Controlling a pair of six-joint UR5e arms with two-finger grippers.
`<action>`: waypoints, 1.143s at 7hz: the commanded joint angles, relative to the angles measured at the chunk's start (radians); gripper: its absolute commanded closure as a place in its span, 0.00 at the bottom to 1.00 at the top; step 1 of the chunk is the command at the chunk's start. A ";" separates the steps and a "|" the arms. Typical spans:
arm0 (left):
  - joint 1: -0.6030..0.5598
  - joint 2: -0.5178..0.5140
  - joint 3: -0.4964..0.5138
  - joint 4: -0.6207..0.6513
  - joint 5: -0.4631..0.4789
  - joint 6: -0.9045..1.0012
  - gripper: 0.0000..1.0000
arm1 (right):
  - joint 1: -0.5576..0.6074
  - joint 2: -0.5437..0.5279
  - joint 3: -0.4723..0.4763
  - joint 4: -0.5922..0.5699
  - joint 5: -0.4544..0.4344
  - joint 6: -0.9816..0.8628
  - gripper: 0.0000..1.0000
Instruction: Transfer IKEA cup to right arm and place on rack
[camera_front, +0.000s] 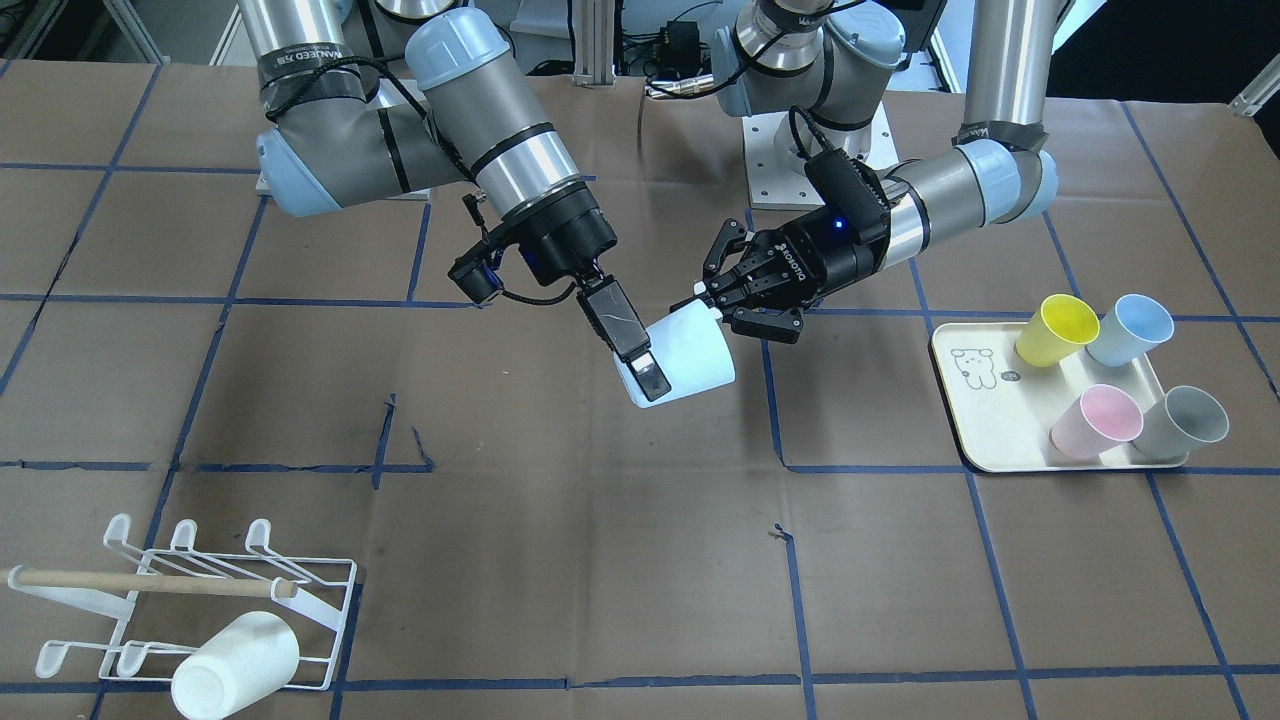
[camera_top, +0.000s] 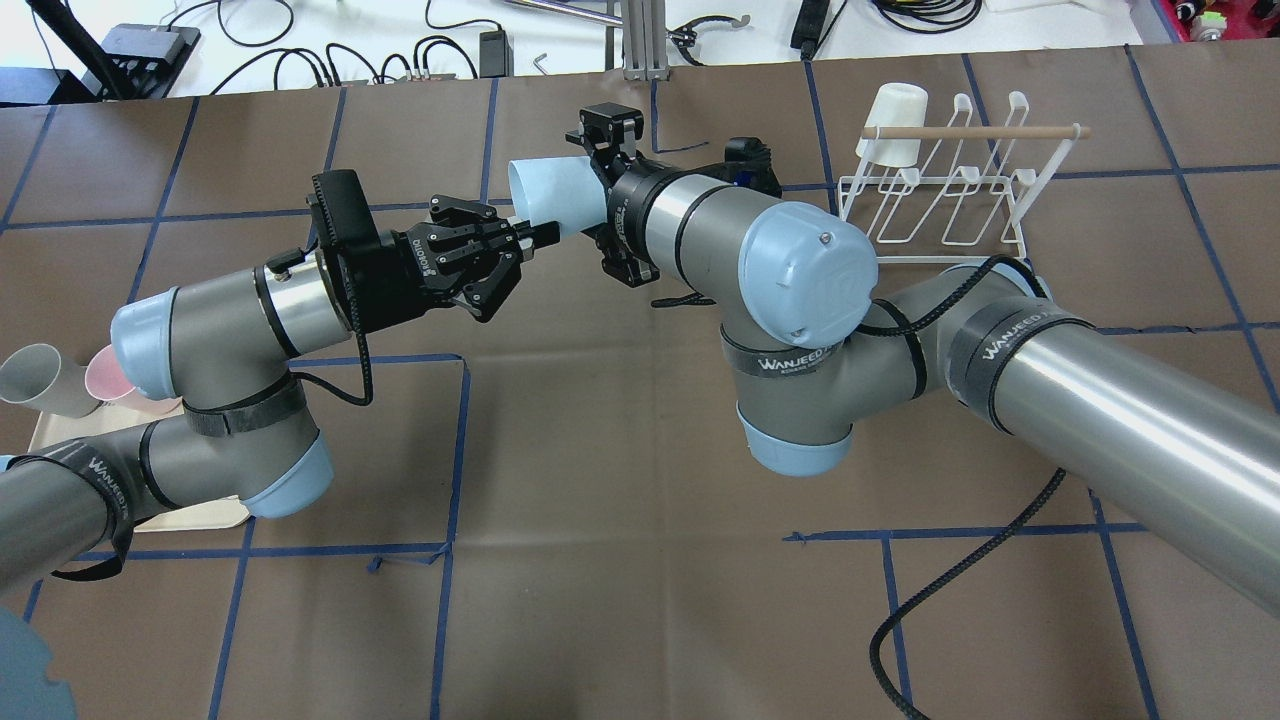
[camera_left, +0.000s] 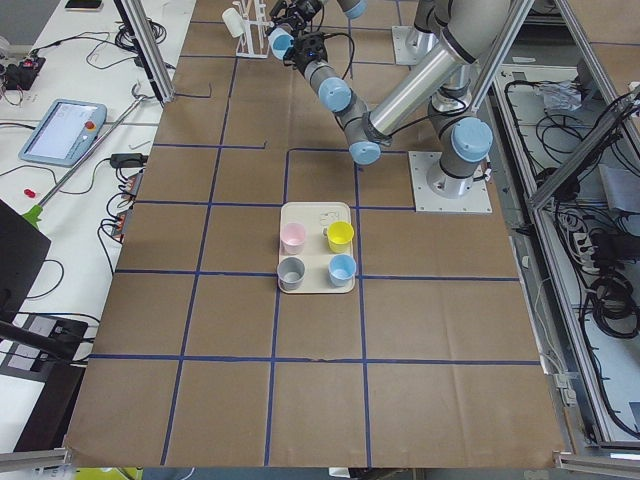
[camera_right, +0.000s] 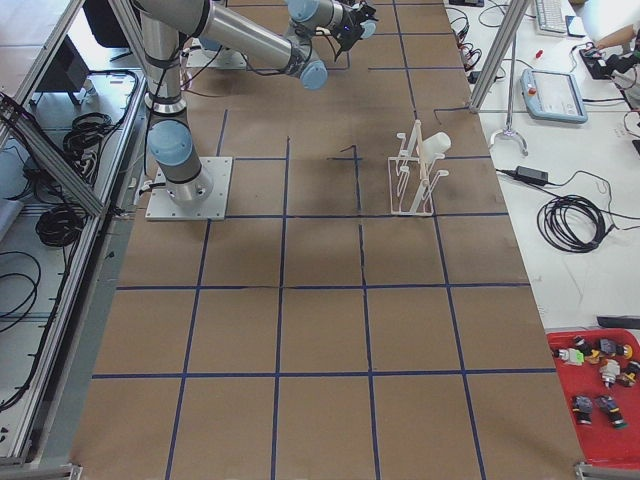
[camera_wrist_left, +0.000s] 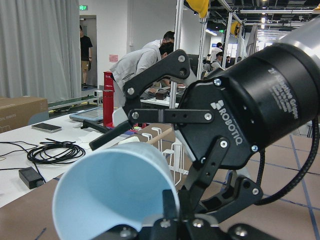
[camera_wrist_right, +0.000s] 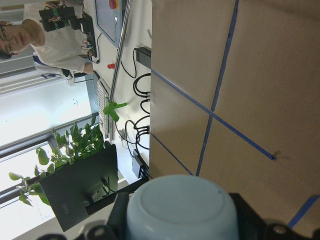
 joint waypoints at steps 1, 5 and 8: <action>0.004 -0.005 0.008 0.000 0.003 -0.006 0.75 | 0.001 0.000 0.000 0.001 0.019 -0.003 0.83; 0.010 -0.013 0.011 0.038 0.005 -0.152 0.09 | 0.001 0.000 0.000 0.003 0.019 -0.004 0.90; 0.132 0.005 0.016 0.047 0.005 -0.189 0.01 | -0.001 0.000 -0.003 0.006 0.019 -0.004 0.91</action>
